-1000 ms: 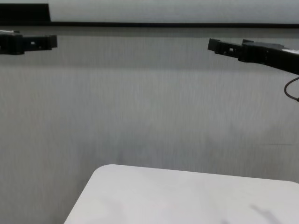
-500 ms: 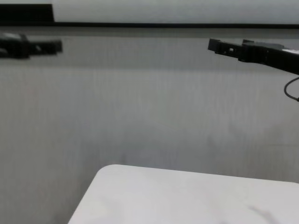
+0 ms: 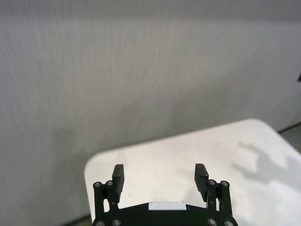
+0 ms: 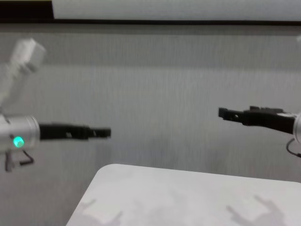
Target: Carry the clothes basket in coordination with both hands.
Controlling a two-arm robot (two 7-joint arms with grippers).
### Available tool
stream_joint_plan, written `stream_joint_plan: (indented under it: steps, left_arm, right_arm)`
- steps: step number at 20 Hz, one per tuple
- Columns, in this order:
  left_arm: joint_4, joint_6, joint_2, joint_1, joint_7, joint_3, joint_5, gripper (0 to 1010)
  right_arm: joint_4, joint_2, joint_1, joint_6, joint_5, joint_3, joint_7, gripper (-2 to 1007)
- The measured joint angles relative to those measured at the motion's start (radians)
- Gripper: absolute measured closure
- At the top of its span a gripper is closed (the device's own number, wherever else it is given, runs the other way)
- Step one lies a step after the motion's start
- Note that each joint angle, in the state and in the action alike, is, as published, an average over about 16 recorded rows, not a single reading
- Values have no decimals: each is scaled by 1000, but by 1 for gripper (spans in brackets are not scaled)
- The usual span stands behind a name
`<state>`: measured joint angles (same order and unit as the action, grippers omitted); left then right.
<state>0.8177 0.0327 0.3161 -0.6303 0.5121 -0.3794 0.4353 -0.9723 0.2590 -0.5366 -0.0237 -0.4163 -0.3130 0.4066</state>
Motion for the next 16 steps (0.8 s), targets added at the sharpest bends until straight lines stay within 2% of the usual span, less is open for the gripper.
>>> stream_joint_plan:
  steps: [3,6,10,16]
  left_arm:
    - [-124,-19,-42,-50,20,-22,-16,11]
    - [-183,-27,-64,-70,23,-31,-29,11]
    - [-193,-26,-71,-69,12,-29,-41,10]
    - [-149,-11,-61,-47,3,-18,-45,10]
  right_arm:
    - [78,-7,-21,-3,3,2,18,0]
    - [113,-6,-28,-12,-4,10,38,0]
    - [118,0,-24,-27,-17,21,58,0]
    - [100,7,-13,-47,-28,27,70,0]
